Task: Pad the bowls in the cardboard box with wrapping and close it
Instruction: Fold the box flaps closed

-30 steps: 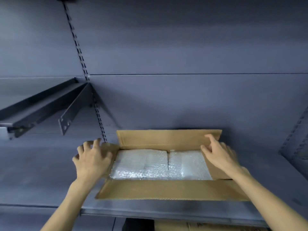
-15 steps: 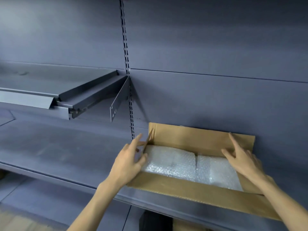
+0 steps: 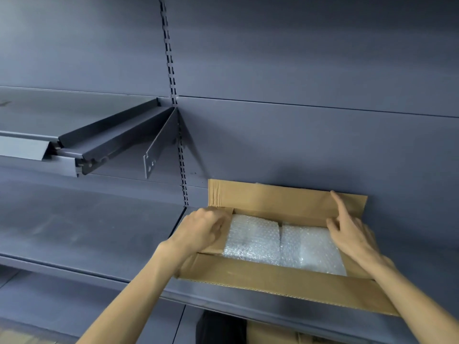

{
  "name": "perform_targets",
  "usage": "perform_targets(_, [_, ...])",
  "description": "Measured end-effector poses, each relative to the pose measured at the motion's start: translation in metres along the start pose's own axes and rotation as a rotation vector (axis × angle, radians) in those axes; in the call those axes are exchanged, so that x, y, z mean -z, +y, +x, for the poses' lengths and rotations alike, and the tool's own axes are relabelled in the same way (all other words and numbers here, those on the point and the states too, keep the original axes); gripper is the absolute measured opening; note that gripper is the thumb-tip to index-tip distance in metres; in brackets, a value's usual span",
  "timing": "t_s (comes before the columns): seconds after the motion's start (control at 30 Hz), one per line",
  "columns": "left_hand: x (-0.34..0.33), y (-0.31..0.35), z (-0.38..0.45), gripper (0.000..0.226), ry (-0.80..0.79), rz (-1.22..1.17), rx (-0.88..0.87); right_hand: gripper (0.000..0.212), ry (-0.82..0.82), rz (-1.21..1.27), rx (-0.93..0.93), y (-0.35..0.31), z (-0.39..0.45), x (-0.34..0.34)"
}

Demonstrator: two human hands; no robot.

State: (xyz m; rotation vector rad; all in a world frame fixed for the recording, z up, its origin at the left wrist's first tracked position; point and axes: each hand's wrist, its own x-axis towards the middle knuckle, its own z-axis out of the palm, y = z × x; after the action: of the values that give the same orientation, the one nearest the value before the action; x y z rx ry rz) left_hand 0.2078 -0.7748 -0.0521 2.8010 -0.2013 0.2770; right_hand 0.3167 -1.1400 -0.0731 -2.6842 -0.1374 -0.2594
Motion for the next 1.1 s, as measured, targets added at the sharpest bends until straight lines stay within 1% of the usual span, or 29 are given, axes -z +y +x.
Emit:
perform_targets(0.1, [-0.004,-0.006,0.018,0.060,-0.034,-0.019,-0.014,0.086,-0.009,0.078,-0.028,0.001,-0.001,0.007])
perform_targets(0.17, [-0.010,-0.012,0.028,0.072,-0.064,-0.032,0.008,0.086,-0.022,0.112,-0.045,0.001,-0.004,0.010])
perform_targets(0.23, [-0.017,-0.013,0.034,0.079,-0.064,0.015,0.038,0.084,-0.017,0.143,-0.040,0.002,-0.007,0.011])
perform_targets(0.27, [-0.021,-0.011,0.034,0.081,-0.018,0.093,0.045,0.084,-0.012,0.156,-0.034,0.003,-0.008,0.011])
perform_targets(0.3, [-0.023,-0.008,0.035,0.087,0.061,0.209,0.047,0.084,-0.008,0.168,-0.028,0.005,-0.010,0.011])
perform_targets(0.37, [-0.026,-0.003,0.036,0.109,0.199,0.395,0.076,0.083,-0.002,0.192,-0.008,0.010,-0.011,0.010])
perform_targets(0.4, [-0.026,-0.001,0.037,0.119,0.231,0.421,0.093,0.082,0.000,0.205,0.003,0.013,-0.013,0.010])
perform_targets(0.43, [-0.024,0.000,0.038,0.123,0.245,0.425,0.096,0.080,0.001,0.218,0.016,0.015,-0.015,0.009])
perform_targets(0.47, [-0.023,0.000,0.038,0.123,0.237,0.428,0.092,0.079,-0.001,0.229,0.030,0.017,-0.018,0.010])
perform_targets(0.5, [-0.022,0.000,0.039,0.117,0.205,0.427,0.088,0.076,0.000,0.236,0.044,0.018,-0.020,0.011])
perform_targets(0.53, [-0.021,-0.001,0.039,0.106,0.162,0.419,0.082,0.073,0.009,0.234,0.061,0.020,-0.023,0.013])
perform_targets(0.6, [-0.020,-0.002,0.035,0.072,0.099,0.373,0.055,0.058,0.047,0.181,0.091,0.024,-0.029,0.018])
perform_targets(0.63, [-0.020,-0.002,0.031,0.055,0.099,0.344,0.027,0.050,0.061,0.134,0.097,0.025,-0.034,0.020])
perform_targets(0.67, [-0.020,-0.002,0.026,0.042,0.113,0.312,-0.006,0.046,0.065,0.079,0.096,0.026,-0.039,0.022])
perform_targets(0.7, [-0.020,-0.004,0.020,0.037,0.122,0.267,-0.035,0.048,0.058,0.027,0.089,0.027,-0.044,0.024])
perform_targets(0.73, [-0.019,-0.005,0.014,0.040,0.110,0.209,-0.055,0.057,0.036,-0.012,0.079,0.028,-0.049,0.026])
perform_targets(0.83, [-0.013,-0.005,0.002,0.069,-0.044,0.047,-0.037,0.092,-0.071,-0.120,0.033,0.027,-0.061,0.033])
perform_targets(0.9, [-0.013,-0.001,-0.001,0.067,-0.124,0.061,-0.023,0.107,-0.146,-0.205,0.036,0.025,-0.067,0.037])
perform_targets(0.97, [-0.014,0.004,-0.003,0.065,-0.151,0.083,-0.030,0.109,-0.244,-0.189,0.092,0.022,-0.072,0.041])
perform_targets(1.0, [-0.014,0.006,-0.004,0.065,-0.162,0.072,-0.007,0.109,-0.300,-0.147,0.150,0.020,-0.077,0.044])
perform_targets(1.07, [-0.011,0.008,-0.005,0.066,-0.179,0.039,0.074,0.111,-0.413,-0.092,0.307,0.013,-0.091,0.048])
perform_targets(1.1, [-0.008,0.010,-0.004,0.069,-0.195,0.023,0.115,0.114,-0.448,-0.112,0.396,0.007,-0.100,0.047])
